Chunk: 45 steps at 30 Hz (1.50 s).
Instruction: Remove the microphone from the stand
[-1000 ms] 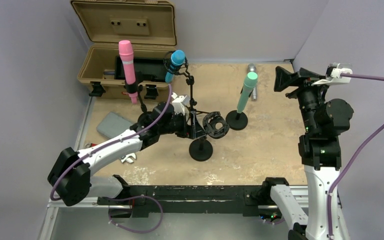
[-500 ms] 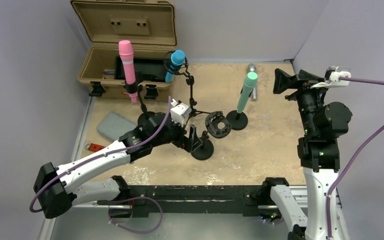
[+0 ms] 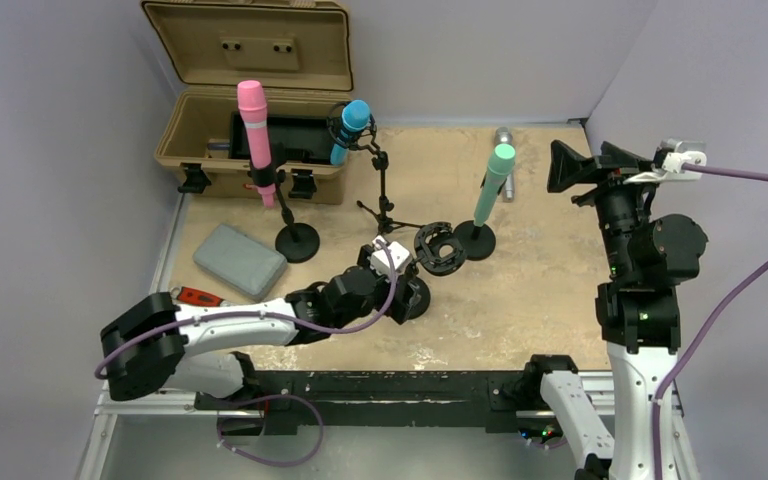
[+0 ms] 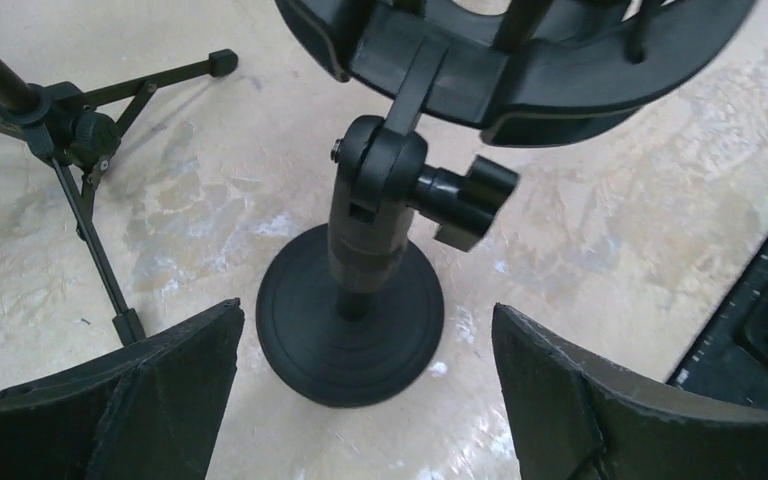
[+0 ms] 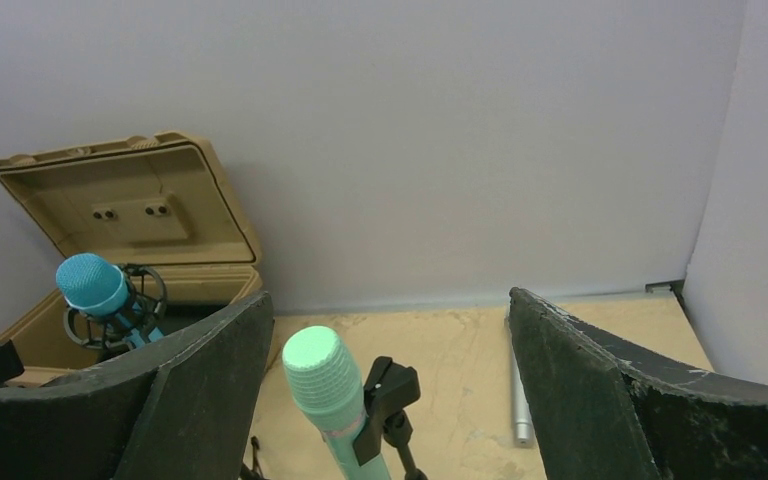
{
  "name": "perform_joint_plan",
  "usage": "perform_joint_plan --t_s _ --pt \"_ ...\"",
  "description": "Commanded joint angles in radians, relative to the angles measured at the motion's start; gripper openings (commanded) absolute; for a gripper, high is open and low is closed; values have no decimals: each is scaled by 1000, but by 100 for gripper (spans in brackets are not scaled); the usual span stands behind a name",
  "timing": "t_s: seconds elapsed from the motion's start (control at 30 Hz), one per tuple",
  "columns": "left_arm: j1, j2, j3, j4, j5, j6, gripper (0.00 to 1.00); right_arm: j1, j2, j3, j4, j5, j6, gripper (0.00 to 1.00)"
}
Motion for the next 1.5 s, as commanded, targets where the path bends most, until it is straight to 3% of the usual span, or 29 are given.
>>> perform_joint_plan --t_s 0.0,0.13,0.23,0.33,0.5,0.63,0.8,0.87,0.97,1.03,1.17,1.27,1.37,1.47 --pt "0 80 -63 388 -68 90 90 0 -11 -7 45 -30 -13 86" --pt "0 192 -39 515 -73 135 80 0 -16 -11 48 -27 -13 86" --pt "0 277 -49 645 -107 153 67 1 -20 -12 45 -25 -13 86" --pt "0 315 -50 685 -239 155 52 0 -26 -17 45 -23 -16 87" --pt "0 269 -87 667 -333 152 36 0 -35 -26 51 -20 -16 88" --pt "0 194 -117 543 -396 139 21 0 -29 -34 60 -27 -15 88" --pt "0 42 -240 446 -467 66 15 0 -27 -49 76 -35 -10 88" --pt "0 -29 -263 306 -519 7 2 0 -27 -53 80 -38 -8 88" --pt "0 -137 -276 113 -659 -100 0 0 -27 -61 86 -39 -6 88" --pt "1 -186 -260 -91 -815 -266 0 0 -25 -66 92 -42 -3 88" --pt "39 -193 -126 -761 -1023 -859 0 0 -19 -68 95 -48 3 88" --pt "75 -130 -62 -1097 -1046 -1238 0 0 -18 -68 94 -54 9 87" --pt "76 -71 -13 -1252 -1051 -1419 0 0 -18 -66 87 -56 10 87" --pt "75 -43 14 -1313 -1041 -1485 0 0 -20 -62 82 -54 9 87"
